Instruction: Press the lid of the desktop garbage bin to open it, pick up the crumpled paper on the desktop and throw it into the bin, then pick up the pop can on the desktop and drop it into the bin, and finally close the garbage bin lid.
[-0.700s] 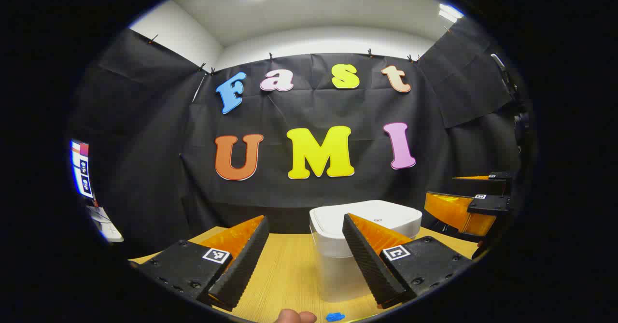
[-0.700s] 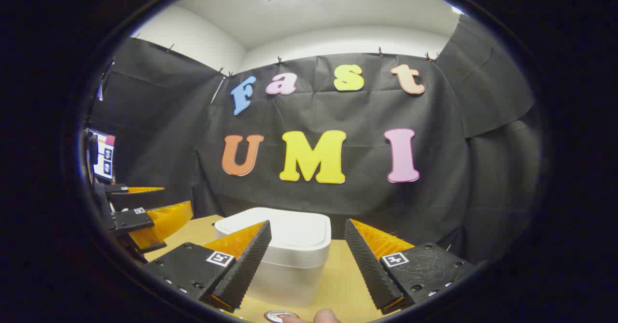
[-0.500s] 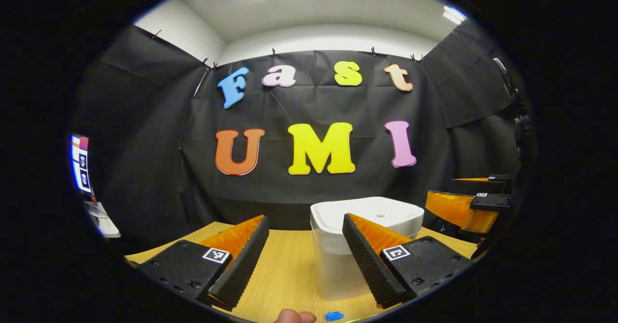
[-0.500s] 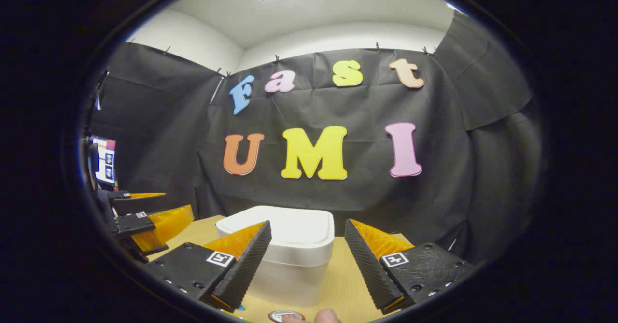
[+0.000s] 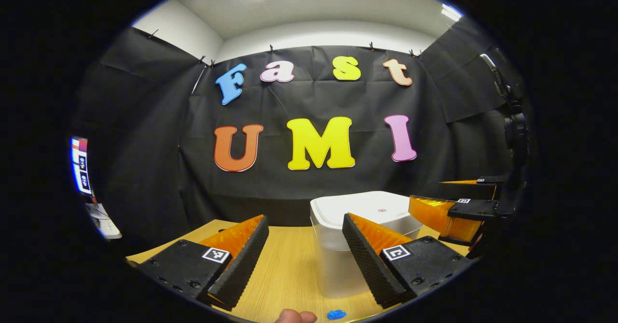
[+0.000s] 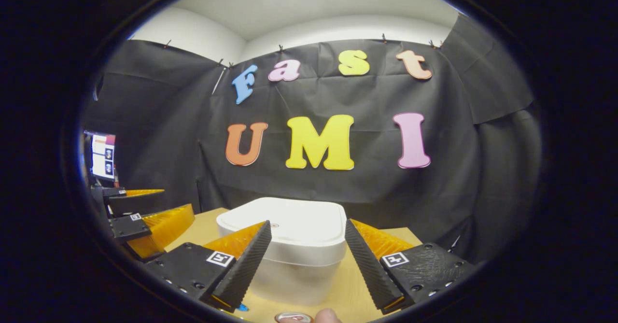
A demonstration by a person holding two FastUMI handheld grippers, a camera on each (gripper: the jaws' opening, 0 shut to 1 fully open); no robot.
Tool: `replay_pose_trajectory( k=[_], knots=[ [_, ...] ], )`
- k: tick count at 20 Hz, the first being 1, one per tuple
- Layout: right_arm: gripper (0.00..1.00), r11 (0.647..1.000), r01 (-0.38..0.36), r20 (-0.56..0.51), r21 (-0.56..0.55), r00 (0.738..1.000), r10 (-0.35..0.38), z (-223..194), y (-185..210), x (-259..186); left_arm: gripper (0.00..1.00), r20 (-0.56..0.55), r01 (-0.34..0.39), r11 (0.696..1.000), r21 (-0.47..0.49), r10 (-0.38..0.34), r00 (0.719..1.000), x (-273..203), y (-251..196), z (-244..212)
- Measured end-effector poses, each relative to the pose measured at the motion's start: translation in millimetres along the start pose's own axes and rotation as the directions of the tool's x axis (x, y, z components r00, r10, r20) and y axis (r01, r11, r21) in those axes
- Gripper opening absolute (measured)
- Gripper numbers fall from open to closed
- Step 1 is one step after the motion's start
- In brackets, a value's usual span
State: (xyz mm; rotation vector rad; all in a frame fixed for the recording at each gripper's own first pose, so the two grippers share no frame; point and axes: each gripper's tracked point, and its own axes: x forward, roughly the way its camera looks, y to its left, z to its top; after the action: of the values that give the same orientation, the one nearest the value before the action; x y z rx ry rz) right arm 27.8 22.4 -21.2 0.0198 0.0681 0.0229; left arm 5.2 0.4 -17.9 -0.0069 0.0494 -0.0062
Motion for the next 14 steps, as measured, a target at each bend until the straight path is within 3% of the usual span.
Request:
replay_pose_trajectory(
  k=[10, 11, 12, 14],
  knots=[
    [0.92, 1.0, 0.007, 0.007, 0.003, 1.0, -0.007, 9, 4, 11, 0.99, -0.039, 0.0, 1.0, -0.02, 0.0, 0.999, -7, 3, -10],
    [0.86, 1.0, 0.011, 0.003, 0.005, 1.0, -0.011, 8, 4, 12, 0.99, -0.038, -0.006, 1.0, -0.021, 0.005, 0.999, -8, 6, -9],
    [0.72, 1.0, 0.008, -0.002, 0.004, 1.0, -0.008, 9, 8, 15, 0.99, -0.038, -0.009, 1.0, -0.021, 0.009, 0.999, -10, 7, -10],
    [0.7, 1.0, -0.002, -0.009, -0.003, 1.0, 0.002, 5, 12, 14, 0.99, -0.04, -0.009, 1.0, -0.023, 0.008, 0.999, -12, 8, -11]
  ],
)
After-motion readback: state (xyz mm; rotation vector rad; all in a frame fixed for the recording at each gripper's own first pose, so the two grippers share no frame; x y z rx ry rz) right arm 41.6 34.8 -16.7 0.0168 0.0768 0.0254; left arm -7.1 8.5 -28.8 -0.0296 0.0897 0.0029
